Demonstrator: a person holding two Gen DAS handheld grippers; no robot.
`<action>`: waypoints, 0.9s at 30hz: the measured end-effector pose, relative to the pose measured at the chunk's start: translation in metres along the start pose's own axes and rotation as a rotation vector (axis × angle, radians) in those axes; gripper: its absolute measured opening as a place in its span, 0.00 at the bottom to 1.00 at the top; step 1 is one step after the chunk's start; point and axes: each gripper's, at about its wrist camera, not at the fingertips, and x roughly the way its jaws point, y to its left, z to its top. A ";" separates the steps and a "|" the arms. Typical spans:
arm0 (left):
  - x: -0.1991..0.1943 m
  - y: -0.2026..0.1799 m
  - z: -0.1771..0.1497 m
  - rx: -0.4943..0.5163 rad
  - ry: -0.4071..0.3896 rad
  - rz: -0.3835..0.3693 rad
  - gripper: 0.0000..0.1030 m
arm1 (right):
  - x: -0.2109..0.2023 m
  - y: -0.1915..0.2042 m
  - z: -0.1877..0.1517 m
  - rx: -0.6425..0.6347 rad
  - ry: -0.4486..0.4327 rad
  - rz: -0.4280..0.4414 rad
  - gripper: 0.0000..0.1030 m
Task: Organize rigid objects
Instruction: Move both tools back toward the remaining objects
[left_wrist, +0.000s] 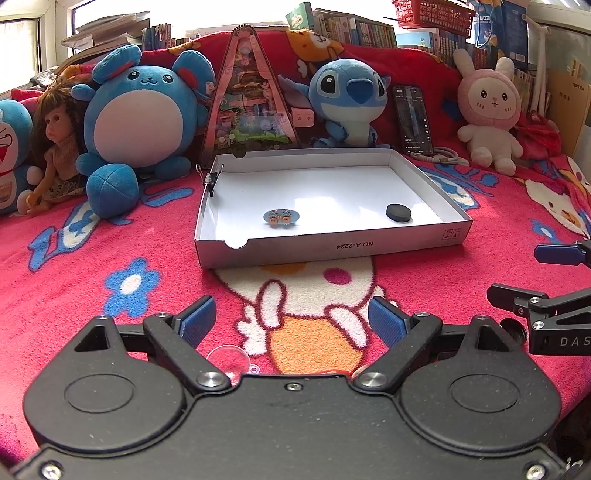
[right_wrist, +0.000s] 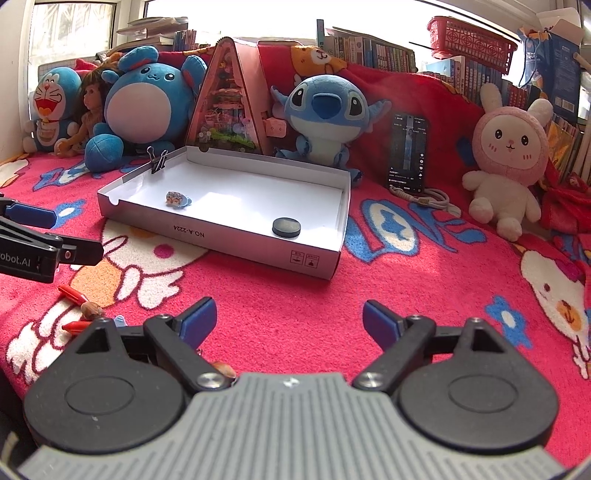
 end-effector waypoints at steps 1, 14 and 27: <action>-0.001 0.001 -0.002 0.000 0.001 0.002 0.86 | -0.001 0.000 -0.002 0.001 0.003 -0.002 0.89; -0.008 0.007 -0.021 -0.001 0.018 0.015 0.86 | -0.006 -0.007 -0.023 0.047 0.045 -0.021 0.89; -0.015 0.018 -0.032 -0.040 0.047 0.001 0.65 | -0.012 -0.011 -0.039 0.088 0.076 -0.011 0.89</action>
